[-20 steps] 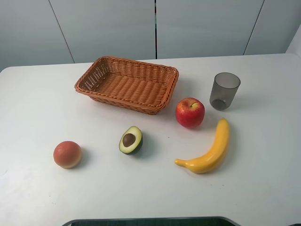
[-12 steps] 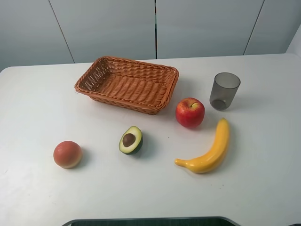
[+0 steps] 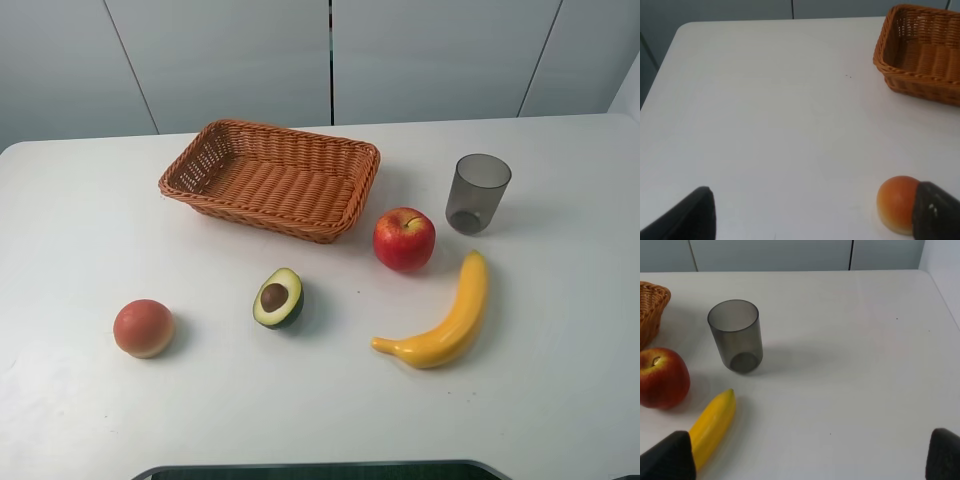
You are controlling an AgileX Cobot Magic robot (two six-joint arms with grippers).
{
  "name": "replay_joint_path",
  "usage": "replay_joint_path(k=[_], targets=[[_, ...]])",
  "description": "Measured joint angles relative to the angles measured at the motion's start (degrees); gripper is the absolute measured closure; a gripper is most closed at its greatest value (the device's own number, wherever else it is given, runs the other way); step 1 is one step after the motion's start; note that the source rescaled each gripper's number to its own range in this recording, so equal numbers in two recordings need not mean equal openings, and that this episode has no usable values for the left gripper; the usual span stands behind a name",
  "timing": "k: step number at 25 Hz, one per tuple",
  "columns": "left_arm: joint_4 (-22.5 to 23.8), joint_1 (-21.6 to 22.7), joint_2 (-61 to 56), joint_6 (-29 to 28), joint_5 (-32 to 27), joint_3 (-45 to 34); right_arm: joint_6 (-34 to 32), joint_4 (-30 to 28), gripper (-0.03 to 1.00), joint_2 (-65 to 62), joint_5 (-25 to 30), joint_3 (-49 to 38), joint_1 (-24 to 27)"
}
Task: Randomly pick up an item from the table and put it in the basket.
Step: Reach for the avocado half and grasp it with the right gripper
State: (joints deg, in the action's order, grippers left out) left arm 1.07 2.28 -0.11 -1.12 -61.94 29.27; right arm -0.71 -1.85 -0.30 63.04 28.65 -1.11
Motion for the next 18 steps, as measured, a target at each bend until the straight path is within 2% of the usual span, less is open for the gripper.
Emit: replay_joint_path(k=[18], targets=[[0.0, 0.0, 0.0, 0.0, 0.0, 0.0, 0.0, 0.0, -0.03, 0.0, 0.0, 0.0, 0.0]])
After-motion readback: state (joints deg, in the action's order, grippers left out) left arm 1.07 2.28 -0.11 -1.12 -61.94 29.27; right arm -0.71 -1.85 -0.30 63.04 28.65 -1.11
